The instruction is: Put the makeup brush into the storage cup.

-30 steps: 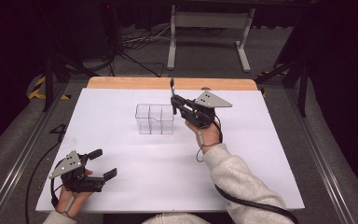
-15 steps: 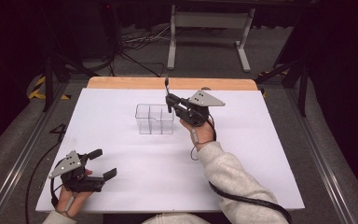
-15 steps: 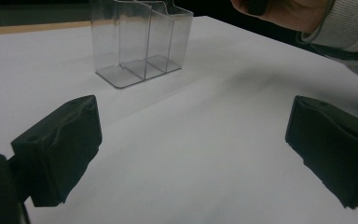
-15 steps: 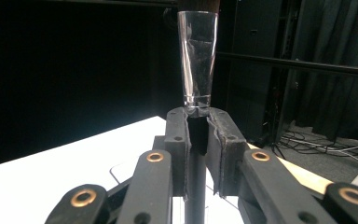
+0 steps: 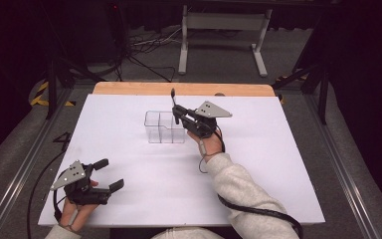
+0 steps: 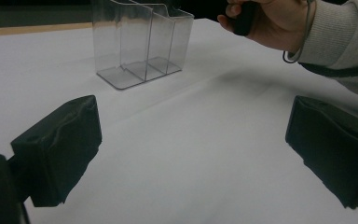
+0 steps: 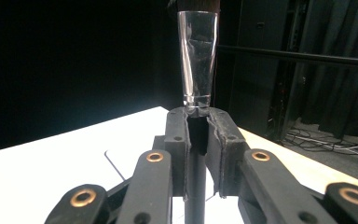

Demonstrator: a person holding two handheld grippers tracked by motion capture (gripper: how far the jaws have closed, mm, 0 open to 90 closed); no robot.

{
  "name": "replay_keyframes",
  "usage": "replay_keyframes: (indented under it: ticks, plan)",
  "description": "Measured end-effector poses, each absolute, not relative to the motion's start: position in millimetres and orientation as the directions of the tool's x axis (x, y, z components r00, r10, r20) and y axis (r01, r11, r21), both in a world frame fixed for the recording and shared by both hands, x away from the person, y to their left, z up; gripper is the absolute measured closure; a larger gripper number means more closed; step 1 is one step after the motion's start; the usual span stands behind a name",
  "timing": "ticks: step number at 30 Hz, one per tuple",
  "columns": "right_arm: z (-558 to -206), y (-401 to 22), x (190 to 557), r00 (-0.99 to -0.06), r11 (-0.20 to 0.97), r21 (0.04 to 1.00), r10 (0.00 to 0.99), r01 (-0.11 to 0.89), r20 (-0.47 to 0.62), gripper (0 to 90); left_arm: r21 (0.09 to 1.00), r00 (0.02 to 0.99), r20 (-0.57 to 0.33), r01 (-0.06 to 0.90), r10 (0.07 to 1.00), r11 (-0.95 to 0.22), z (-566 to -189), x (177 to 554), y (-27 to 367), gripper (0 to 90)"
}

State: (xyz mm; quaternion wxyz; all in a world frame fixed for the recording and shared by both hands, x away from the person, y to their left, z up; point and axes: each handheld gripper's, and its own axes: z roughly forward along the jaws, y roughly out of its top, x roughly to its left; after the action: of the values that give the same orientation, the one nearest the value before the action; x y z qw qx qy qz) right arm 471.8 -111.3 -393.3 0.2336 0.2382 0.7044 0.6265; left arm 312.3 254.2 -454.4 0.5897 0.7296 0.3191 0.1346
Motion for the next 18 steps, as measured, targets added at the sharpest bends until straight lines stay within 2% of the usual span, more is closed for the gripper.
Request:
replay_keyframes:
  ticks: [18]
  plan:
    - [-407.8, -112.0, 474.4, -0.765, 0.124, 0.99, 0.643, 0.067, -0.029, 79.3, 0.946, 0.756, -0.185, 0.309, 0.628, -0.093, -454.9, 312.7, 254.3, 4.2]
